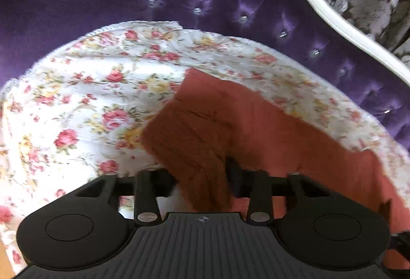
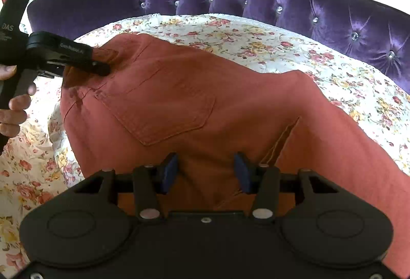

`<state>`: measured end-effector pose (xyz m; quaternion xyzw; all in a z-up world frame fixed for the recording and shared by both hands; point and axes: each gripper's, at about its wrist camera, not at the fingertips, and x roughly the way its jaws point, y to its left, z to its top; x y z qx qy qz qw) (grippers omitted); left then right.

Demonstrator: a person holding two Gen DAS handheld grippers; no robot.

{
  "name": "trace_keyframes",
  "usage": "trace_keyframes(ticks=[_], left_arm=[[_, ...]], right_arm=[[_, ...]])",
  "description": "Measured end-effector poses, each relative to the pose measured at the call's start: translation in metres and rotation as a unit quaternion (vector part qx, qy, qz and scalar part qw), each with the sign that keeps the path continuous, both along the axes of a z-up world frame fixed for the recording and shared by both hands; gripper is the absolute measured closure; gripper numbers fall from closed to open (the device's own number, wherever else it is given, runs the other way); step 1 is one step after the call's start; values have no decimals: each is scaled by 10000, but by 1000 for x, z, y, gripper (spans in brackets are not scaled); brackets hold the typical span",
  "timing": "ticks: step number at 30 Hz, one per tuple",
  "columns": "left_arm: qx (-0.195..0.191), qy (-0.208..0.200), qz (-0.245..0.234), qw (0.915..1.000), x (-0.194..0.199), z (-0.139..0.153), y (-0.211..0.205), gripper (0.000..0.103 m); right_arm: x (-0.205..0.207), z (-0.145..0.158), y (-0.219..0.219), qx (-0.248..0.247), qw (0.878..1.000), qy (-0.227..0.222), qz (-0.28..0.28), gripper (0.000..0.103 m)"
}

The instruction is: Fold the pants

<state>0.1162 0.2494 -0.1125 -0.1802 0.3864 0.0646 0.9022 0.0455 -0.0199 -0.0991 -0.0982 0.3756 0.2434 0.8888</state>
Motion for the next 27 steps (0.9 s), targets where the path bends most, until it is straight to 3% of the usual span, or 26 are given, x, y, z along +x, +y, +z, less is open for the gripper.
trace_keyframes(ticks=[1, 4, 6, 8, 11, 14, 17, 19, 21, 25, 27], left_arm=[[-83, -24, 26, 10000, -1, 2, 0, 78], [164, -120, 54, 9998, -4, 14, -8, 80], [445, -203, -24, 9988, -8, 23, -16, 80], [638, -307, -111, 9974, -11, 31, -21, 80], [696, -429, -169, 9965, -14, 41, -24, 80], [665, -477, -161, 9965, -13, 44, -25, 80], [683, -465, -160, 9965, -12, 44, -26, 80], [694, -454, -175, 9964, -13, 44, -26, 80], [689, -464, -177, 9964, -14, 44, -26, 80], [666, -455, -151, 9966, -14, 42, -25, 80], [664, -438, -141, 9967, -13, 41, -25, 80]], right_arm=[[0, 0, 0, -4, 10000, 9, -3, 47], [2, 5, -1, 32, 10000, 50, -44, 53], [0, 11, -7, 168, 9997, 28, -146, 81], [-7, 20, -12, 236, 9995, -83, -176, 90], [-19, 23, -17, 92, 9997, -197, -89, 90], [-19, 5, -18, -71, 9999, 93, 57, 90], [-24, 8, -15, -253, 9993, -52, 279, 89], [-19, 19, -20, 54, 9995, -66, 306, 89], [-5, 28, -30, 316, 9994, -96, 107, 89], [53, 33, -55, 210, 9976, -95, -659, 88], [85, 26, -68, 168, 9950, 151, -974, 85]])
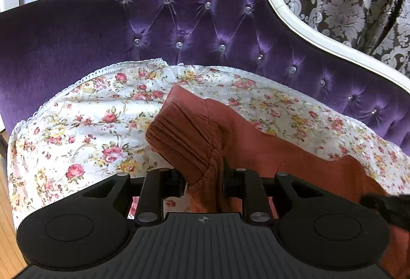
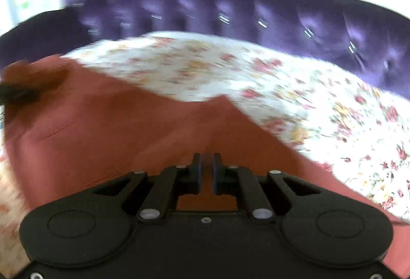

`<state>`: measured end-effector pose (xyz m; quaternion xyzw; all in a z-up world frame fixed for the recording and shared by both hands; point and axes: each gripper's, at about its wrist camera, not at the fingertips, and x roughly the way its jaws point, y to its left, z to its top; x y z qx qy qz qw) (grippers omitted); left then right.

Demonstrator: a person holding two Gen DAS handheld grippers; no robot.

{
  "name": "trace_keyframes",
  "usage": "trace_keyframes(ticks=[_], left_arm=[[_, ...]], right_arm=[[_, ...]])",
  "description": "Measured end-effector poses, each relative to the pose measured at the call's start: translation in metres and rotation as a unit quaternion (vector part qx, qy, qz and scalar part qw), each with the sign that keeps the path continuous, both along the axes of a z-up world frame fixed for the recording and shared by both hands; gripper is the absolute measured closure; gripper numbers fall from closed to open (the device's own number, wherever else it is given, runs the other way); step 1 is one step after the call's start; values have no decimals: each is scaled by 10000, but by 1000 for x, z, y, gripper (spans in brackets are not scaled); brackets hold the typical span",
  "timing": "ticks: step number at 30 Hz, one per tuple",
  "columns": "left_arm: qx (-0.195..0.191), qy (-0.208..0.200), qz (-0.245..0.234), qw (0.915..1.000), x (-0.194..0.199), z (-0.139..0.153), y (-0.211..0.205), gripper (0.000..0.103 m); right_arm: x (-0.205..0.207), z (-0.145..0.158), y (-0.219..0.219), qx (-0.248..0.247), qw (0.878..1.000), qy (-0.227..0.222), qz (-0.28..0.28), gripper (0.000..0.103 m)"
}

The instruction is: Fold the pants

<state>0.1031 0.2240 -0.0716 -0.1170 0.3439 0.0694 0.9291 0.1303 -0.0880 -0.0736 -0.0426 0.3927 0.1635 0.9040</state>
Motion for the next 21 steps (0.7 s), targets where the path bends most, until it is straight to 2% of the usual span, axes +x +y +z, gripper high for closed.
trace_keyframes(ticks=[1, 2, 4, 6, 11, 17, 21], left_arm=[[-8, 9, 4, 10000, 1, -1, 0, 80], [-22, 23, 11, 10000, 1, -1, 1, 80], [-68, 31, 36, 10000, 1, -2, 2, 80], [-102, 16, 52, 9999, 0, -2, 3, 80], [-63, -43, 39, 10000, -3, 1, 0, 80], [-72, -137, -17, 9999, -6, 14, -2, 80], [80, -221, -105, 9997, -10, 30, -12, 80]], right_arm=[[16, -6, -4, -65, 9997, 171, -130, 88], [24, -8, -7, -3, 9998, 128, -170, 94], [32, -6, -8, -20, 9997, 166, -161, 94], [32, 1, -9, 72, 9997, 147, -168, 90], [-6, 22, -29, 522, 9983, -184, -166, 86], [-72, 23, -31, 509, 9984, -137, 219, 85], [-95, 11, -14, 427, 9978, -85, 498, 84]])
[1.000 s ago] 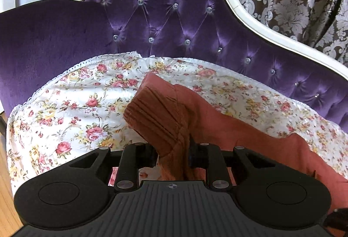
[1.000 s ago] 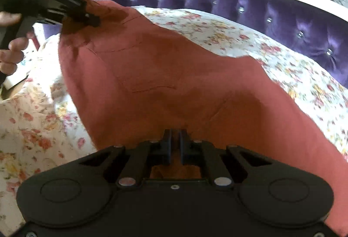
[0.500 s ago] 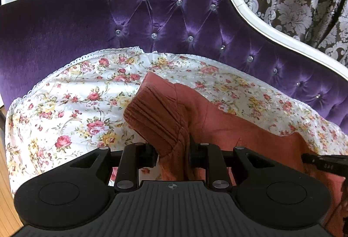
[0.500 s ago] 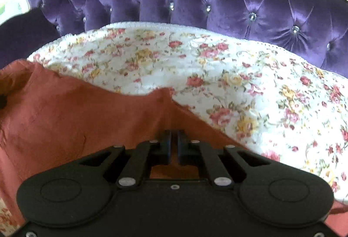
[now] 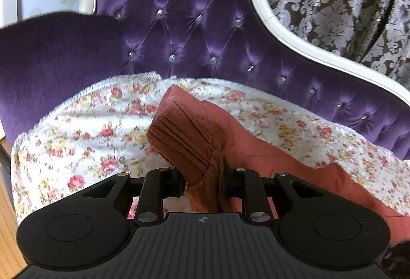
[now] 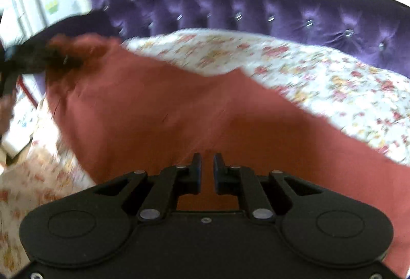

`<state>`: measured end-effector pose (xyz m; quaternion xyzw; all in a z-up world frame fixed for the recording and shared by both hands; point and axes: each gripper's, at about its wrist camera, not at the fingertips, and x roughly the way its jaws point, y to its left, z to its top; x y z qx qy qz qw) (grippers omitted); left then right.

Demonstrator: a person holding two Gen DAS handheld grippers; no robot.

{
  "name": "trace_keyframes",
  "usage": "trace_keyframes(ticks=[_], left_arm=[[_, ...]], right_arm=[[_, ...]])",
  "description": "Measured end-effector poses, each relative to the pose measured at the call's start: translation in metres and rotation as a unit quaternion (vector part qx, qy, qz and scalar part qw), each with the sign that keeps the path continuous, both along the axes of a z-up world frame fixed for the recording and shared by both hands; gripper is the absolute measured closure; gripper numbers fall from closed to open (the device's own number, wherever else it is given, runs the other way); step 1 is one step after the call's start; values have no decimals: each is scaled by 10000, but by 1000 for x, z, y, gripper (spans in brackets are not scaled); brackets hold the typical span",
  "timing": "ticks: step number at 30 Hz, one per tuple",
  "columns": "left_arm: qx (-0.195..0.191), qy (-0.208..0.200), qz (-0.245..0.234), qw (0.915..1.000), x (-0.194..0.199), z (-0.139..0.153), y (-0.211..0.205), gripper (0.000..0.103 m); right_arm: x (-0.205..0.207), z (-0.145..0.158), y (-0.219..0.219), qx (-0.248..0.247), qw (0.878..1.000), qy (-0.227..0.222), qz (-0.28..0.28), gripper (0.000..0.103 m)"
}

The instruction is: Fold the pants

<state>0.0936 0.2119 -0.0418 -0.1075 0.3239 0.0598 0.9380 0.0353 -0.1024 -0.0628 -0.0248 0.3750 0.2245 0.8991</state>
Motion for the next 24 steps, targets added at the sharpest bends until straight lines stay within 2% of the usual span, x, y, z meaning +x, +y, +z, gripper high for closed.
trace_keyframes(ticks=[3, 4, 6, 8, 11, 14, 17, 19, 22, 24], left_arm=[[185, -93, -119, 9997, -2, 15, -10, 80], [208, -118, -145, 9996, -2, 18, -13, 80], [236, -155, -189, 9994, -1, 25, -18, 80], [295, -168, -213, 9992, 0, 32, -25, 80], [428, -239, -330, 9983, -2, 43, -36, 80], [584, -287, -432, 9970, -3, 51, -46, 80], [584, -287, -439, 9969, -2, 53, -48, 80], [622, -265, -458, 9967, -1, 51, -47, 80], [623, -181, -455, 9969, 3, 46, -40, 80], [451, -67, -384, 9982, 8, 39, -30, 80]], right_arm=[[-12, -12, 16, 53, 9996, 157, 242, 84], [-17, -16, 24, -78, 9995, 69, 299, 81], [-28, -19, 40, -565, 9973, -284, 382, 81], [-34, -18, 49, -854, 9942, -466, 457, 81], [-40, -13, 47, -642, 9956, -414, 544, 85], [-49, 0, 46, -366, 9946, -784, 571, 79], [-54, -2, 54, -521, 9899, -697, 1116, 79], [-63, -7, 56, -793, 9847, -769, 1349, 79], [-71, -15, 58, -1110, 9787, -866, 1494, 79], [-71, -16, 57, -1157, 9772, -877, 1551, 78]])
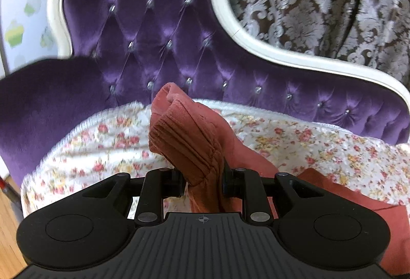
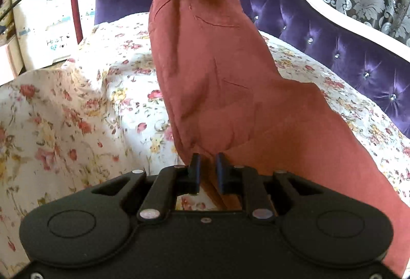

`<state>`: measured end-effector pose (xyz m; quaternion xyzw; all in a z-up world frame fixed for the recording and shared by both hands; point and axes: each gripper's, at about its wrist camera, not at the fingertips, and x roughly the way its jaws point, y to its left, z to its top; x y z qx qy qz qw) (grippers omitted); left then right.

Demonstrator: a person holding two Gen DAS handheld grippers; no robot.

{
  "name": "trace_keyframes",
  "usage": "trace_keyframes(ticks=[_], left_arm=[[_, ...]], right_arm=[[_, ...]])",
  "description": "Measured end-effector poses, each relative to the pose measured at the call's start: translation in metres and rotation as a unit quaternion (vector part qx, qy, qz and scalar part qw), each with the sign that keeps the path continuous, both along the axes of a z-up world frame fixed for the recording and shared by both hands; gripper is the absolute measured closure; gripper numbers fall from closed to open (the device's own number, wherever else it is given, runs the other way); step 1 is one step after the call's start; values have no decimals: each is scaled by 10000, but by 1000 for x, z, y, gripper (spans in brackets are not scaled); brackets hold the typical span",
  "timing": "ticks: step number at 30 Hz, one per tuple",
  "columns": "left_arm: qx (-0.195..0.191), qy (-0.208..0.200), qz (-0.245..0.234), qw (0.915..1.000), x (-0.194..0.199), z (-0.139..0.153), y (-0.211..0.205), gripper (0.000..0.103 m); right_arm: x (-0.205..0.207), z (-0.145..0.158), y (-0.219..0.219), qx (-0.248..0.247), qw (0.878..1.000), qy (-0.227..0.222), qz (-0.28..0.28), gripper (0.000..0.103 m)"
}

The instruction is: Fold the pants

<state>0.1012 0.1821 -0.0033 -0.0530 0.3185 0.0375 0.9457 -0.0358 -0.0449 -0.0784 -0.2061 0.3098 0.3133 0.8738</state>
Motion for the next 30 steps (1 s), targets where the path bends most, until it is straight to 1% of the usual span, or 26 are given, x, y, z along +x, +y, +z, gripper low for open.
trace_keyframes(ticks=[4, 7, 9, 10, 11, 12, 13, 15, 16, 20, 22, 24, 26, 28, 30], left_arm=[[-298, 252, 191, 9991, 8, -19, 23, 80], [-544, 422, 331, 9971, 9, -34, 38, 80], [-607, 484, 382, 9962, 8, -42, 44, 80], [-623, 513, 403, 9959, 8, -45, 46, 80], [-631, 531, 415, 9957, 8, -48, 47, 80], [-634, 540, 425, 9956, 8, -50, 48, 80], [-646, 543, 430, 9955, 8, -51, 49, 80], [-703, 548, 446, 9950, 8, -53, 51, 80], [-737, 549, 454, 9947, 9, -54, 53, 80], [-839, 579, 475, 9937, 10, -57, 55, 80], [-813, 562, 483, 9939, 9, -57, 54, 80], [-791, 502, 473, 9945, 7, -53, 52, 80], [-753, 418, 441, 9953, 3, -45, 48, 80], [-667, 263, 362, 9968, -3, -32, 41, 80], [-502, 112, 271, 9983, -8, -16, 31, 80]], right_arm=[[-3, 0, 8, -249, 9994, -143, 194, 79], [1, -5, 9, -389, 9986, -136, 319, 79], [2, -8, 10, -447, 9982, -114, 378, 77], [2, -9, 9, -441, 9982, -68, 405, 80], [2, -10, 8, -428, 9983, -15, 406, 86], [3, -9, 6, -406, 9984, 23, 392, 96], [5, -7, 4, -373, 9986, 86, 372, 96], [9, -1, -2, -125, 9987, 329, 375, 97], [9, 0, -3, -55, 9987, 362, 362, 97], [-1, -10, 6, -418, 9972, 235, 570, 96], [-3, -10, 7, -463, 9970, 164, 592, 95], [-2, -5, 3, -304, 9979, 208, 528, 92], [0, 1, -4, 35, 9990, 255, 366, 92], [2, 5, -13, 401, 9989, 221, 88, 90], [10, 3, -20, 716, 9965, 380, -208, 87]])
